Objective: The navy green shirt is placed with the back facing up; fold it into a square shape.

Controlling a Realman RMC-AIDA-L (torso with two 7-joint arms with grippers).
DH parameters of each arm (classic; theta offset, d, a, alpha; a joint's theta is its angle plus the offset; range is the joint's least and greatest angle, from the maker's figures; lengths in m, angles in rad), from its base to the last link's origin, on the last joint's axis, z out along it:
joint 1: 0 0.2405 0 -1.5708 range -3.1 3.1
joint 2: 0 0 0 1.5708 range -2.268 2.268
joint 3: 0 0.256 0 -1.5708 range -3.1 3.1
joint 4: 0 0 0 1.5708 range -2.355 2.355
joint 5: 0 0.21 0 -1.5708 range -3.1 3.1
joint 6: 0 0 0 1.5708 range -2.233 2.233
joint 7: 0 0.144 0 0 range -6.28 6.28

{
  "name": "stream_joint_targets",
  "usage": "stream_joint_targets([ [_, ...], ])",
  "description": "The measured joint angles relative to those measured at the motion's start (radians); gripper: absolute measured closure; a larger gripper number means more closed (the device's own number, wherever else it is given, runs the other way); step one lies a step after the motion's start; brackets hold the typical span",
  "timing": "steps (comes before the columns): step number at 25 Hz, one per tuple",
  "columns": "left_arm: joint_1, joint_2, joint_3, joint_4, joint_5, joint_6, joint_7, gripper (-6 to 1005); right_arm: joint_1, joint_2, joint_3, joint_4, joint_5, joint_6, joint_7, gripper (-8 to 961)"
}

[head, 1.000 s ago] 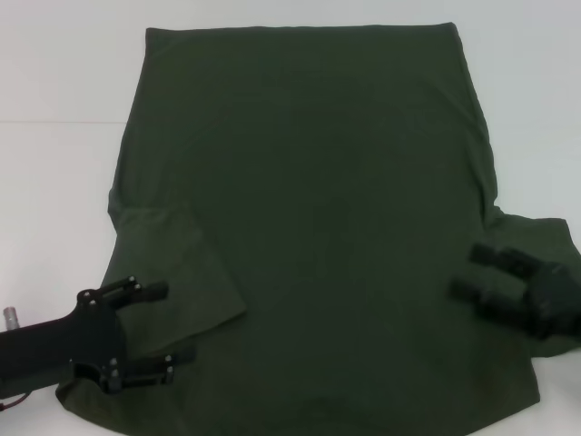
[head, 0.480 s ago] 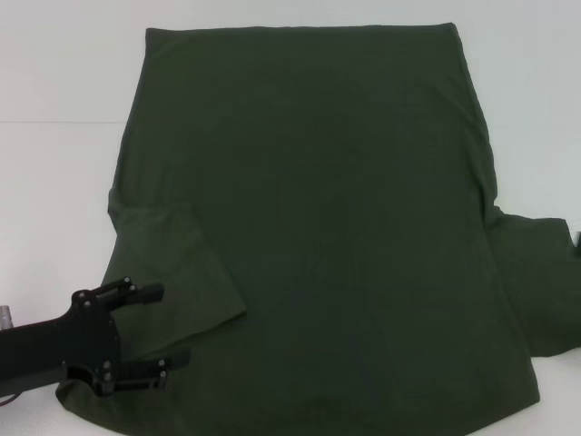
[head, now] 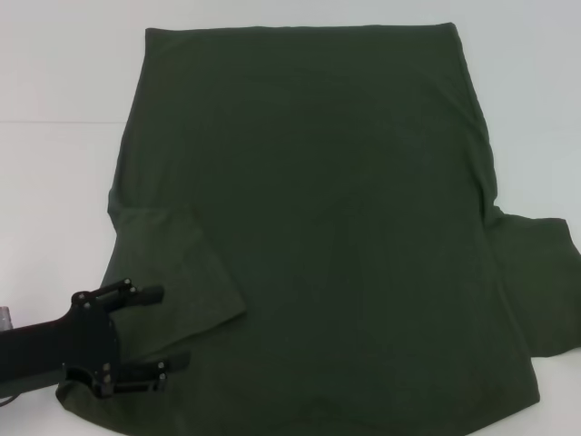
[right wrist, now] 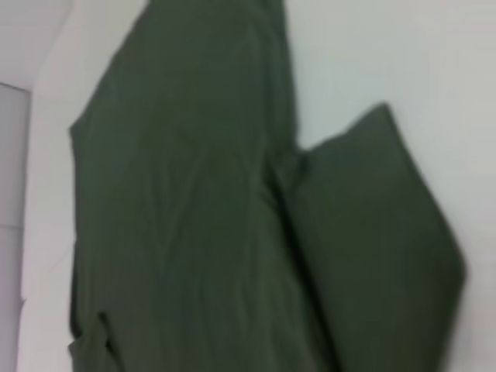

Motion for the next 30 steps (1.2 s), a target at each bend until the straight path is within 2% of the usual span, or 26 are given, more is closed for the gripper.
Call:
stream_joint_targets([
  [6,0.005,-0.002,0.009,0.0,0.0,0.001,0.0,102,0.004,-0.006,0.0,0.058,-0.061,0.055,0.004,47],
  [19,0.003,-0.006,0.023,0.002,0.0,0.0,0.0,102,0.036,-0.006,-0.005,0.171,-0.061,0.163,-0.001,51],
  [30,-0.001,-0.009,0.026,0.005,-0.006,0.001,0.0,103,0.064,-0.001,-0.017,0.215,-0.063,0.216,-0.02,76],
])
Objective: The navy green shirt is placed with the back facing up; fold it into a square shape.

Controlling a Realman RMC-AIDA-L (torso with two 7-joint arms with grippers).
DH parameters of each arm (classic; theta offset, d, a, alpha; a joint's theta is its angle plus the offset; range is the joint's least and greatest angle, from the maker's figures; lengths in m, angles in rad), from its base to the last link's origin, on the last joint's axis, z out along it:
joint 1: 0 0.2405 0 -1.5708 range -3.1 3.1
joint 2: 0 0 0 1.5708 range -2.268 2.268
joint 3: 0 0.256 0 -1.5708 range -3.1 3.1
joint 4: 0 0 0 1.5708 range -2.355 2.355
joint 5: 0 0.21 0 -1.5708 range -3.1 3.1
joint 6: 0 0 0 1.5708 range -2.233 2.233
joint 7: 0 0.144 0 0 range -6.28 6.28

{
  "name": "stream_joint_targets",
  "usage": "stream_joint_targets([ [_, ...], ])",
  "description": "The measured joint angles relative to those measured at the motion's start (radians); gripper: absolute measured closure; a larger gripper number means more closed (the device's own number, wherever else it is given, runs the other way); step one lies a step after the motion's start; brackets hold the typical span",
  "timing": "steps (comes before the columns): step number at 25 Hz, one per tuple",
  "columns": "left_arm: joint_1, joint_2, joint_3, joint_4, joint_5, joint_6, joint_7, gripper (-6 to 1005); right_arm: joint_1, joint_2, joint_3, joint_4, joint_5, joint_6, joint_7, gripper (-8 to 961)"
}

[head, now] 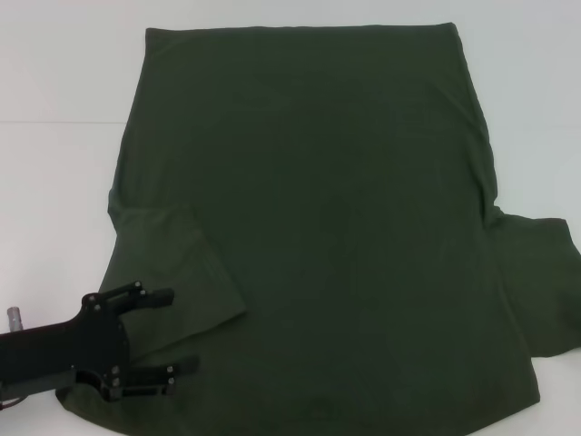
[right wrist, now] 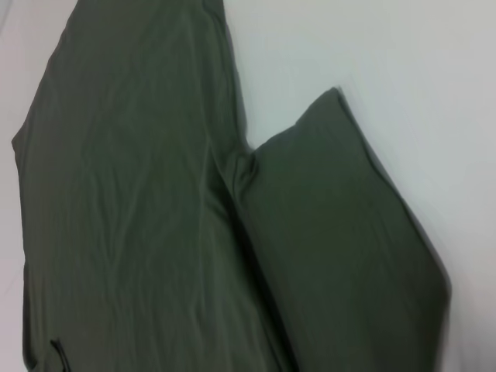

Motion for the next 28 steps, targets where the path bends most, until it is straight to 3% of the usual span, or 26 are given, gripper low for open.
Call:
stream_joint_targets([
  [10,0.0,-0.004,0.0,0.0,-0.001,0.0,0.0,103,0.011,-0.004,-0.003,0.036,-0.001,0.031,-0.009,98],
  [28,-0.003,-0.004,0.0,0.0,-0.001,0.0,0.0,107,0.014,0.01,-0.027,0.039,-0.001,0.037,-0.021,139],
])
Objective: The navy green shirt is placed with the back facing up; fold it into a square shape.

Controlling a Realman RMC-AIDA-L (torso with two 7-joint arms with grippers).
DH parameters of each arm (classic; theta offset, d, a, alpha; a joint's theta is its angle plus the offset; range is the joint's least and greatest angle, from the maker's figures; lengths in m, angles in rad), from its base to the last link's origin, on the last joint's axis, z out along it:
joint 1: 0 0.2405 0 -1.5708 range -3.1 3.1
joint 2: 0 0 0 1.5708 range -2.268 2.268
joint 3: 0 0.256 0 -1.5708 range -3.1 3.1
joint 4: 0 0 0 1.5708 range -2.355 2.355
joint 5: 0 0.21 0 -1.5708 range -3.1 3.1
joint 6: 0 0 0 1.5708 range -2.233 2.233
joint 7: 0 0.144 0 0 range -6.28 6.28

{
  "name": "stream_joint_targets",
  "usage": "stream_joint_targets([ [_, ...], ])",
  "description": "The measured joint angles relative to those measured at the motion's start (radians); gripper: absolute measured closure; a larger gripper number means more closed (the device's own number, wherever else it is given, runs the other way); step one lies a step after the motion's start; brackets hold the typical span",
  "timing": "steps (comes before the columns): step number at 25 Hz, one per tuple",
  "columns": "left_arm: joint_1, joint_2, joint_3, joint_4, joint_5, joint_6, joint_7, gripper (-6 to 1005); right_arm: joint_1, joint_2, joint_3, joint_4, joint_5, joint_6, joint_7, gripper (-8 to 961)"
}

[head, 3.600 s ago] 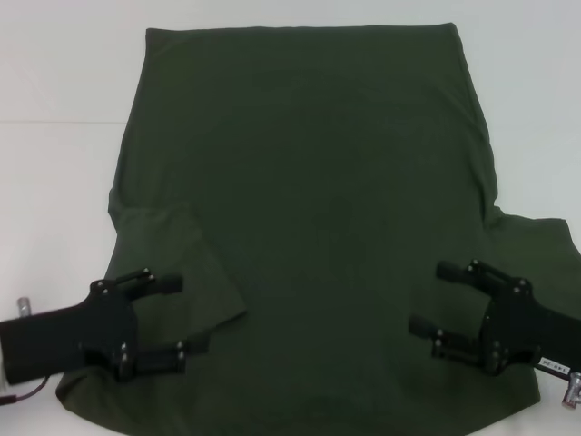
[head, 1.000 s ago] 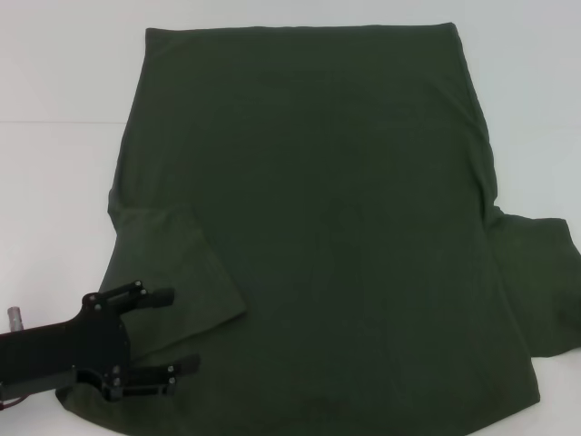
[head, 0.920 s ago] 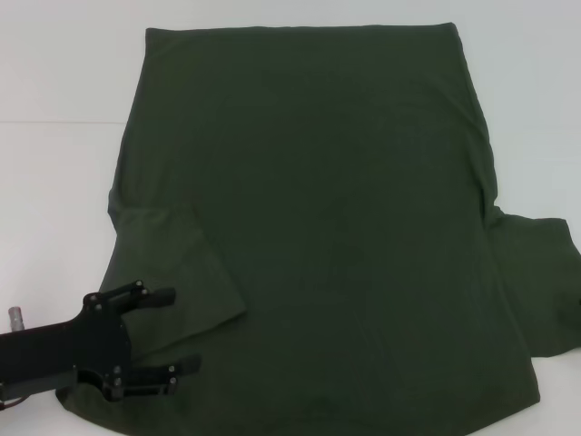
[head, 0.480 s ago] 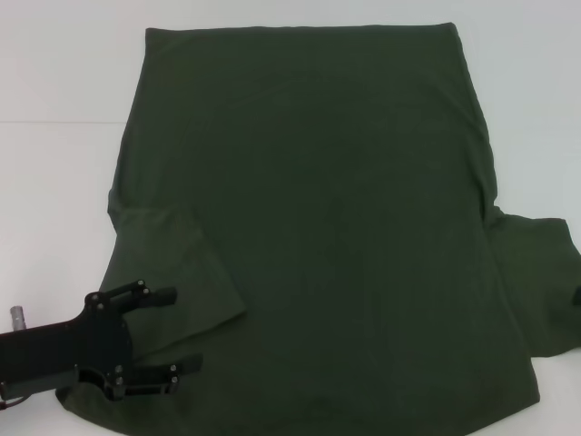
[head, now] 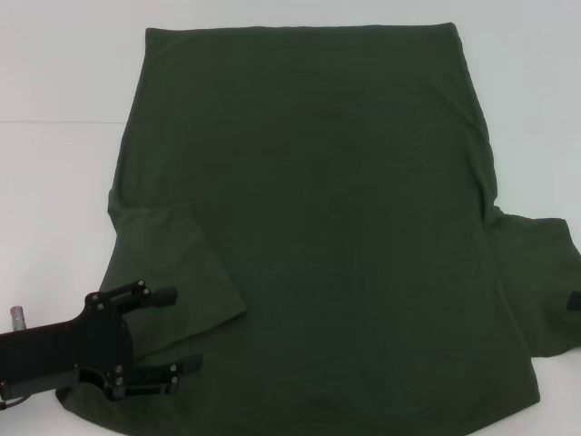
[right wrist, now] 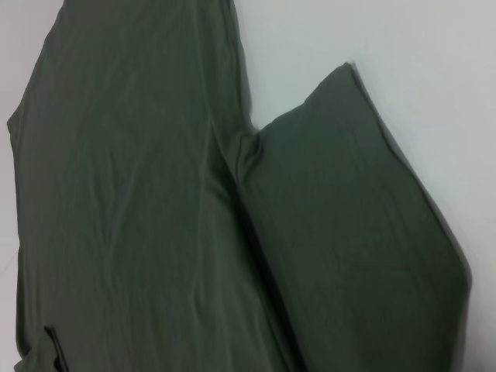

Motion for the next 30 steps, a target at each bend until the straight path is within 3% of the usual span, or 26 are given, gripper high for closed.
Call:
stream_joint_targets([
  [26,-0.007,-0.003,-0.001,0.008,-0.004,0.011,0.0,109,0.022,0.019,-0.006,0.0,0.003,0.037,-0.022,197],
  [30,-0.007,-0.003,-0.003,0.012,-0.004,0.011,-0.001,112,0.028,0.015,-0.011,0.006,0.003,0.039,-0.025,320],
])
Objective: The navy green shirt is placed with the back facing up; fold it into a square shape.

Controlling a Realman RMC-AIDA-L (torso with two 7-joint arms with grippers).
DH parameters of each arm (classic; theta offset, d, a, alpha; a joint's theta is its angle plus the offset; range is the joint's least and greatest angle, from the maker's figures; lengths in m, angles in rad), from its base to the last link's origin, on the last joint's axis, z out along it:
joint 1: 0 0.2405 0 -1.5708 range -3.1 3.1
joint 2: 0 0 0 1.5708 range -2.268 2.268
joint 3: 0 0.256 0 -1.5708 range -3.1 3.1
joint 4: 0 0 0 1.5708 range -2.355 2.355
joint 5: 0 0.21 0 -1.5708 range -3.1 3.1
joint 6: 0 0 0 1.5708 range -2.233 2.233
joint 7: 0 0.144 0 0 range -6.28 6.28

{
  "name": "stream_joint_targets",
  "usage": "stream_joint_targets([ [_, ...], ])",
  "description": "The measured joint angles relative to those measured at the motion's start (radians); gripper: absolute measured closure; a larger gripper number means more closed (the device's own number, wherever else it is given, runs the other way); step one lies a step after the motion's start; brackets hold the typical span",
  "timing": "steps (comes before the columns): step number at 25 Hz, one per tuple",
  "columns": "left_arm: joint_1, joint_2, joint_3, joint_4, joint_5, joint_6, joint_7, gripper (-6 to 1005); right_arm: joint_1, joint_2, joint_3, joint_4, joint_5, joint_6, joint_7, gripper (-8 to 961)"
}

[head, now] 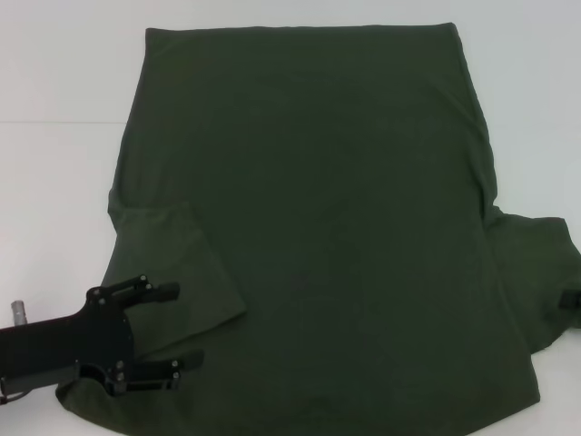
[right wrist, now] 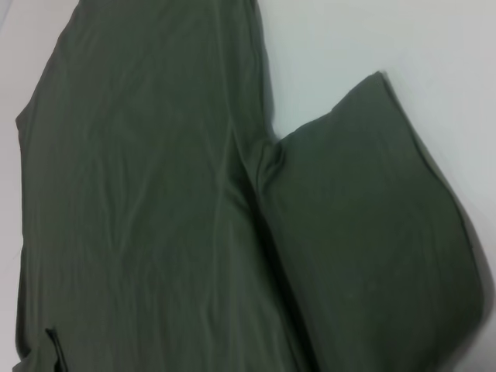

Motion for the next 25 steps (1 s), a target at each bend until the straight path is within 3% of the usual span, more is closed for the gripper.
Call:
stream_joint_targets([
  [10,0.0,0.0,0.0,0.006,0.0,0.001,-0.004,112,0.003,-0.003,-0.003,0.004,-0.002,0.0,0.005,650],
  [15,0.0,0.0,-0.001,0.008,0.0,0.001,-0.003,112,0.003,-0.003,-0.003,0.004,-0.002,-0.002,0.0,888],
  [25,0.004,0.0,-0.005,0.005,-0.012,0.001,-0.003,111,-0.01,-0.002,0.006,-0.005,0.02,-0.014,-0.032,919],
])
